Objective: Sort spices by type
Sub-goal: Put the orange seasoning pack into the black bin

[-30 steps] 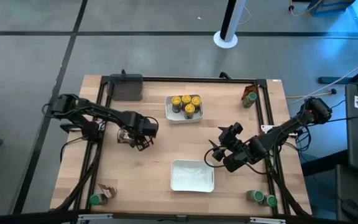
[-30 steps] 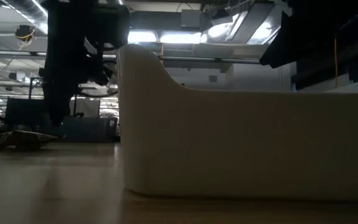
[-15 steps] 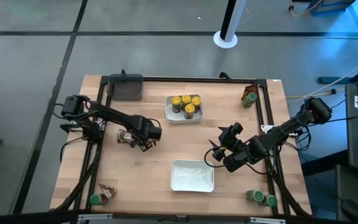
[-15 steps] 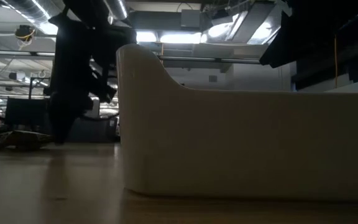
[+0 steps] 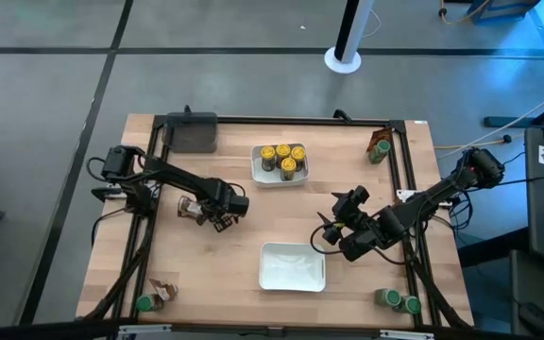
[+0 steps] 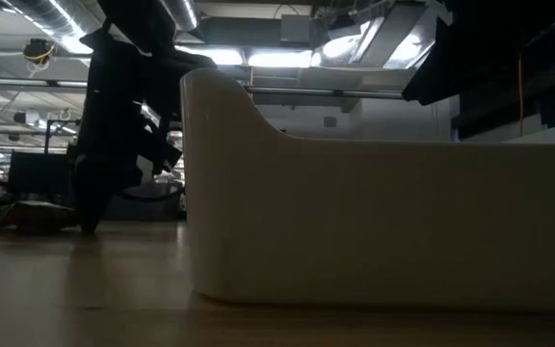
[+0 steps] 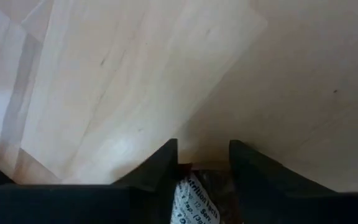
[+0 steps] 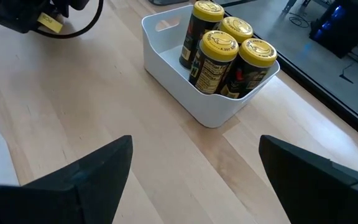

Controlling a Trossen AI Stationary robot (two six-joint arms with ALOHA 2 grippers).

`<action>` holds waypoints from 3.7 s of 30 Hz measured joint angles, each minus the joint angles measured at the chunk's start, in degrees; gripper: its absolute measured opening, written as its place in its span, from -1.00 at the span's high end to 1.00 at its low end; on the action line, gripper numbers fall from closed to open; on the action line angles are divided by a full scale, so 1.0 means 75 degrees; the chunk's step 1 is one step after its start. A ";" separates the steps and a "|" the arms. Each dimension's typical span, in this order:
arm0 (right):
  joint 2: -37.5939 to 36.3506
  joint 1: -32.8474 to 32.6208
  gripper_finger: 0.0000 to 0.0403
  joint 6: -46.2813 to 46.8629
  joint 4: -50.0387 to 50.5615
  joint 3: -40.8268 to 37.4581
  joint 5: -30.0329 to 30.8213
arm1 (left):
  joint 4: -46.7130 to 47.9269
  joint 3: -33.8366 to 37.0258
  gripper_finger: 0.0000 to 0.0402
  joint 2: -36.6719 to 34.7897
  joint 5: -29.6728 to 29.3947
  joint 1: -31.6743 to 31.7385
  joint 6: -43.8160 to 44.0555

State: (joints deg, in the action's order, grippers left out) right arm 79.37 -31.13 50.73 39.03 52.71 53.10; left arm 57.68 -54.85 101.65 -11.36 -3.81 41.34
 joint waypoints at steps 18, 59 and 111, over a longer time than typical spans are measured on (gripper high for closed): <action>0.0000 0.0002 -0.73 -0.0002 0.0000 0.0000 0.0000 | 0.0440 -0.0737 0.98 -0.0386 -0.0070 -0.0233 -0.1236; 0.0000 0.0001 -0.73 -0.0008 0.0006 -0.0003 0.0003 | -0.3246 -0.1116 0.99 -0.3556 -0.2719 0.5354 -0.5109; 0.0003 0.0002 -0.73 -0.0005 -0.0184 -0.0256 0.0055 | -0.5817 0.2247 0.96 -0.3337 -0.2447 0.6006 -0.2610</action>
State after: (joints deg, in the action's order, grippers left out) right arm 79.40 -31.11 50.70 37.65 50.78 53.52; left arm 14.06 -38.00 76.62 -29.71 41.23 21.77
